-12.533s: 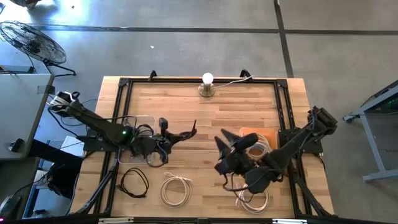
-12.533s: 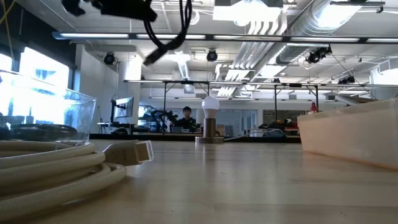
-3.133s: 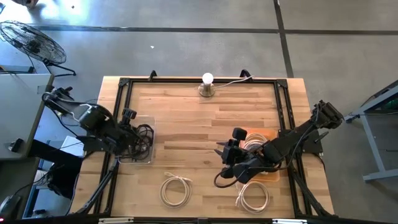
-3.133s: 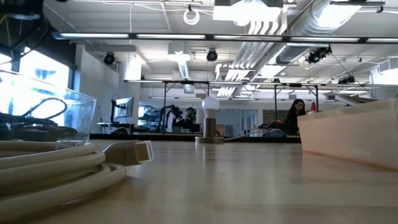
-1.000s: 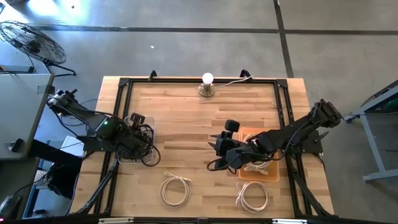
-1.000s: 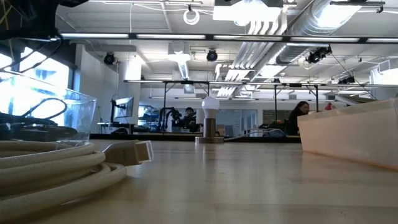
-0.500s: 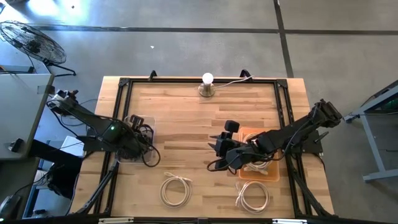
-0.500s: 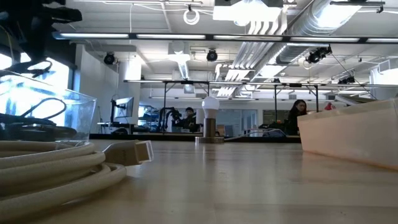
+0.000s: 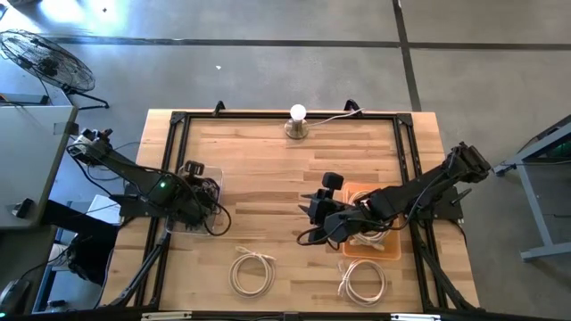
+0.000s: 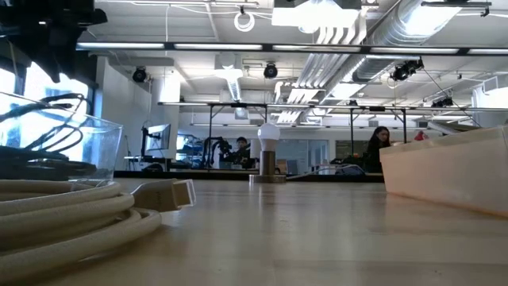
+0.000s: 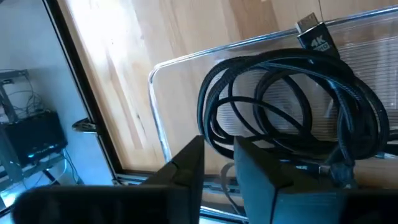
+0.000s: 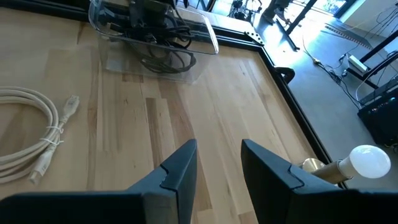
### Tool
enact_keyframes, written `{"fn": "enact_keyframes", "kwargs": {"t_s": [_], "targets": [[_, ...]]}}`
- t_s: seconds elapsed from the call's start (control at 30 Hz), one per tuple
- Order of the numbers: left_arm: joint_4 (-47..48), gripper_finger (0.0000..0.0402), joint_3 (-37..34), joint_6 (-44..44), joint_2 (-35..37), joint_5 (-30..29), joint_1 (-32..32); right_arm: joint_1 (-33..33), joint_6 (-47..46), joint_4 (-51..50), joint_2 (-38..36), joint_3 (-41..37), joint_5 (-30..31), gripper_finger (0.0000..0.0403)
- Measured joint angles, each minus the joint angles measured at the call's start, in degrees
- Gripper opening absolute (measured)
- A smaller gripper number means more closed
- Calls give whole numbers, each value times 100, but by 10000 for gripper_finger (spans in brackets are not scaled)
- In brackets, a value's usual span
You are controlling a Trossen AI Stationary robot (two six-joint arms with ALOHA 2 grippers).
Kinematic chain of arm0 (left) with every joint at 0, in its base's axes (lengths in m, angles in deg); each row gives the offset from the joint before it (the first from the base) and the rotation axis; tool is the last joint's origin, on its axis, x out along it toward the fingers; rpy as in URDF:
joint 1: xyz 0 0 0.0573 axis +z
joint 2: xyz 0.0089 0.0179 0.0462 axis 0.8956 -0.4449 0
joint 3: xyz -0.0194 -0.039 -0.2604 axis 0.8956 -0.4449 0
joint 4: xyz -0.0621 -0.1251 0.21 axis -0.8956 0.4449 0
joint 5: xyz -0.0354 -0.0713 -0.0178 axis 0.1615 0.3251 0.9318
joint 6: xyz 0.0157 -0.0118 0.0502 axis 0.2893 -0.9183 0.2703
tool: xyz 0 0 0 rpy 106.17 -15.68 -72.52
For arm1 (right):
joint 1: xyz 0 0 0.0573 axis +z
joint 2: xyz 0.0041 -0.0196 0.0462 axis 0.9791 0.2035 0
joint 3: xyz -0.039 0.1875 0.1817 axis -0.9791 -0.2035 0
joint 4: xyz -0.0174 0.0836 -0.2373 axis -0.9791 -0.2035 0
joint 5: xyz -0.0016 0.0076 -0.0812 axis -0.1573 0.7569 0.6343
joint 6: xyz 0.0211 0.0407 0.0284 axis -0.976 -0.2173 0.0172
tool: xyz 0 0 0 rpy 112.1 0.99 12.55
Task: Pick & Place USB Port
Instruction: Put the black USB cable into the transparent bin, then put the brown HDMI cable into the orange bin
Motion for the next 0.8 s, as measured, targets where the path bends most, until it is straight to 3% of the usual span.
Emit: {"fn": "enact_keyframes", "kwargs": {"t_s": [0.17, 0.3, 0.6, 0.8], "targets": [[-51, 125, 262, -451, 2, 52, 0, 0, 0, -31, 0, 0, -1, 117], [-203, 159, 598, -1032, 3, 426, 0, 0, 2, -42, 0, 1, -37, 117], [-2237, 191, 541, -1091, -42, 1088, -7, 0, -56, -241, 0, 2, -190, 117], [-3238, 191, 92, -620, -654, 1189, -214, 0, -340, -570, 0, 2, -190, 117]]}}
